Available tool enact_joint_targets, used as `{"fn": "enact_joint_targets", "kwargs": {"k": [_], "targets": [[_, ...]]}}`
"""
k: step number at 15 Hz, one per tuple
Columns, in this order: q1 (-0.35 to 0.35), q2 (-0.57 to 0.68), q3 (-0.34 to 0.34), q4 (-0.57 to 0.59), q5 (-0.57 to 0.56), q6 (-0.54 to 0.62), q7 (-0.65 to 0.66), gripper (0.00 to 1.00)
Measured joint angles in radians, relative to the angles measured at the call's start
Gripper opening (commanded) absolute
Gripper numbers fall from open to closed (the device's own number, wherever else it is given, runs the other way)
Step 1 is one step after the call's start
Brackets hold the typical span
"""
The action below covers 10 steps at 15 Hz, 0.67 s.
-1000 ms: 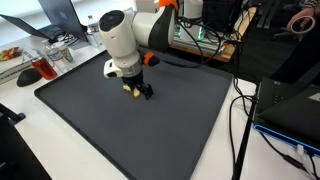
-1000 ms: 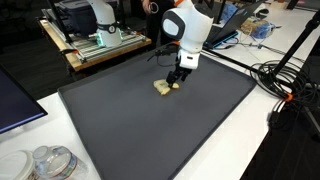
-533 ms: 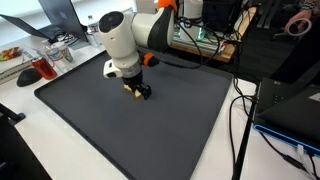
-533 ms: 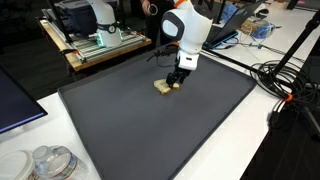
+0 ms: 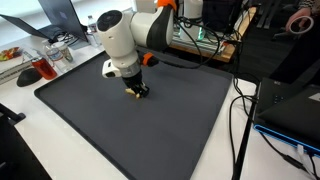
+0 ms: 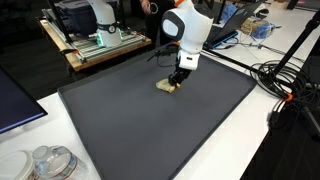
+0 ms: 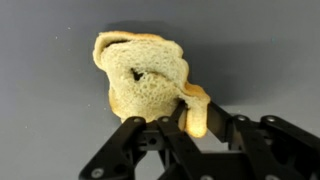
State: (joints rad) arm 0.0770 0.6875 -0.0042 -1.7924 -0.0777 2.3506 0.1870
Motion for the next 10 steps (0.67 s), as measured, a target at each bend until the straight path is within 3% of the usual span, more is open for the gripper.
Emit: {"fn": "enact_joint_targets", "kwargs": {"k": [10], "targets": [[0.011, -0.006, 0.0, 0.0, -0.018, -0.005, -0.023, 0.04]]}}
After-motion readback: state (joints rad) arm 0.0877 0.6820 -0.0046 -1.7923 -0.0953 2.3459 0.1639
